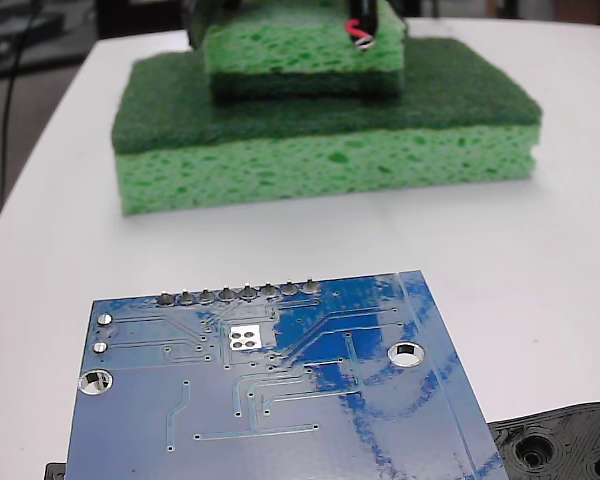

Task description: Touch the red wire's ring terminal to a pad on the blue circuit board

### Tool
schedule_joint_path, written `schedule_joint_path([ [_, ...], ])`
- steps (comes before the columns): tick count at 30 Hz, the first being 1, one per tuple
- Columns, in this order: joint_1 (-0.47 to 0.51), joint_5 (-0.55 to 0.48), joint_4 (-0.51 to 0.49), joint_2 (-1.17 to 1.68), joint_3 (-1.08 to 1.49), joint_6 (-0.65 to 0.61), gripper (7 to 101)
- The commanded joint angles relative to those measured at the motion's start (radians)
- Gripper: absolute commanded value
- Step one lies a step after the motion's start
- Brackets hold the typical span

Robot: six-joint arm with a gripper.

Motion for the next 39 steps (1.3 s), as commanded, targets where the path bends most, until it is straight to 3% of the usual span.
schedule_joint_path([
  [1,-0.032,0.044,-0.003,0.002,-0.006,0.005,100.3],
  [39,-0.037,0.049,-0.005,0.002,-0.006,0.008,100.3],
])
